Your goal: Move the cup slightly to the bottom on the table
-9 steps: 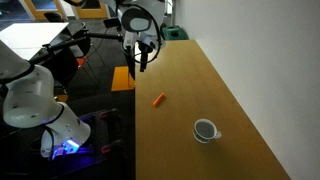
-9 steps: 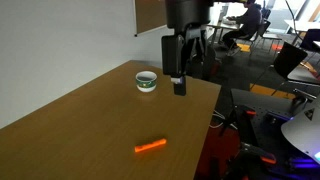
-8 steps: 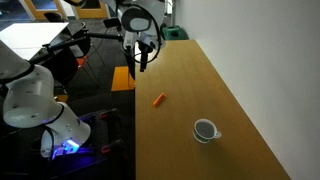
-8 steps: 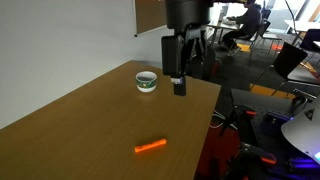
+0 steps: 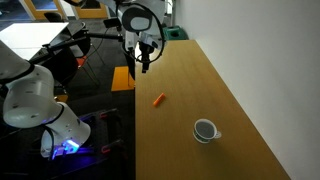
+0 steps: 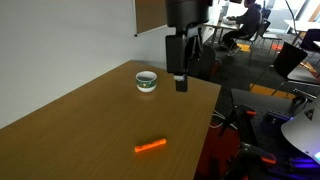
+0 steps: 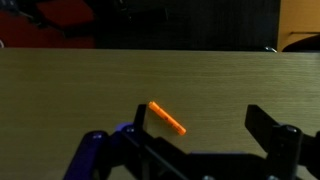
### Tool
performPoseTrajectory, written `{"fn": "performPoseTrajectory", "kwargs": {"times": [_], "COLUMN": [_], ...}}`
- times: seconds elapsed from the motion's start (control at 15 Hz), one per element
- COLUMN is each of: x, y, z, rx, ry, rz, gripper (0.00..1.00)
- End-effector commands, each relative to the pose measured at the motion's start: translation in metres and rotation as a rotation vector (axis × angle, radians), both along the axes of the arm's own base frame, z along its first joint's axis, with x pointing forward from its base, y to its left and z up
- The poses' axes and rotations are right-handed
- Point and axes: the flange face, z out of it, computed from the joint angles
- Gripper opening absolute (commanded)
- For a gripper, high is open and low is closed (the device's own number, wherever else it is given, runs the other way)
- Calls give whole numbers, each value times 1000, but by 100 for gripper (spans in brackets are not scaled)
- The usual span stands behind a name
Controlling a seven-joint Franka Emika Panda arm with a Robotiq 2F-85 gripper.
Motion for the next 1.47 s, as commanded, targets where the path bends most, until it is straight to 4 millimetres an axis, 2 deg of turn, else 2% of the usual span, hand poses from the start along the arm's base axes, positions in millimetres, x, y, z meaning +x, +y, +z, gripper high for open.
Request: {"fn": "performPoseTrajectory", "kwargs": {"times": [0.0, 0.33, 0.67, 0.8, 1.07, 1.2, 1.4], "x": [3, 27, 56, 69, 85, 92, 103], "y": [-27, -86, -148, -168, -193, -203, -215], "z": [13, 27, 38, 33, 9, -4, -19], "rx": [-100, -264, -297, -242, -79, -58, -140], "ry": [-48, -123, -175, -194, -176, -178, -187], "rz": [167, 415, 695, 794, 958, 1013, 1036], "gripper": [100, 100, 100, 100, 100, 100, 100]}}
